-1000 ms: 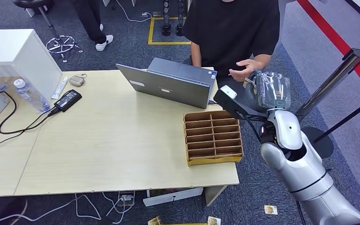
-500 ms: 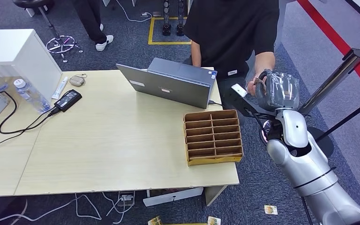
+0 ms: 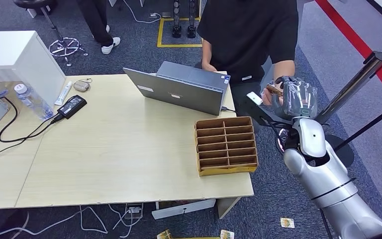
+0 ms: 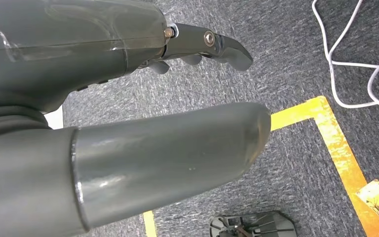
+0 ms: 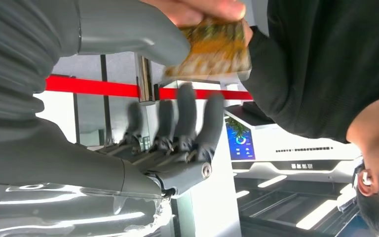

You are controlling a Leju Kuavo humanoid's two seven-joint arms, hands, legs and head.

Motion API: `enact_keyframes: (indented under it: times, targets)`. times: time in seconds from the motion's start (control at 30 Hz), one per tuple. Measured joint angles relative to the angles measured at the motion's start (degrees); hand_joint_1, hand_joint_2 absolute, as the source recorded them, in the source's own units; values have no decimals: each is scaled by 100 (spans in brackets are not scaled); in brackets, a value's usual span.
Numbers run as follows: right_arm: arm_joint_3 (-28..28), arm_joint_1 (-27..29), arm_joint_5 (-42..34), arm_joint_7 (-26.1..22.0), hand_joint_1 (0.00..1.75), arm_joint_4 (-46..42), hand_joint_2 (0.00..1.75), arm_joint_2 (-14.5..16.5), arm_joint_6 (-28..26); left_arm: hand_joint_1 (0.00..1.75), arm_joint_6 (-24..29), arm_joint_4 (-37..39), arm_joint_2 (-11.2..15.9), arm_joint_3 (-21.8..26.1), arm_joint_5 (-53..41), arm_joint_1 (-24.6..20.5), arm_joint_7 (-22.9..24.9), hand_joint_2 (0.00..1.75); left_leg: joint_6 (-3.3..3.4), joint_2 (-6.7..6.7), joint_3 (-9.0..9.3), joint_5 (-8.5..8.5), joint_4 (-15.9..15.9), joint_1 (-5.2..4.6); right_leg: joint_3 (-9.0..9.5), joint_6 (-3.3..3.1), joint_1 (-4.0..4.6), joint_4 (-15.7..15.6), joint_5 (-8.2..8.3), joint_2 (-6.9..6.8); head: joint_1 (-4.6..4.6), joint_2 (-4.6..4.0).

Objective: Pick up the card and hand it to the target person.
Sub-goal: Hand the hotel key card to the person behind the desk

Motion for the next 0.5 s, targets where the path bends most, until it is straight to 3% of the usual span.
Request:
enact_keyframes:
  times: [0.27, 0.5]
  targets:
    - [4, 30, -8, 13, 0, 114, 175, 1, -57, 0, 0, 0, 0, -1, 2, 1, 0, 0, 0, 0, 1, 0, 0, 0, 1, 0, 0, 0, 0, 0, 0, 0]
    - [-113, 237, -392, -124, 0, 91, 175, 45, -850, 0, 1, 0, 0, -1, 34, 1, 2, 0, 0, -1, 0, 0, 0, 0, 1, 0, 0, 0, 0, -1, 0, 0]
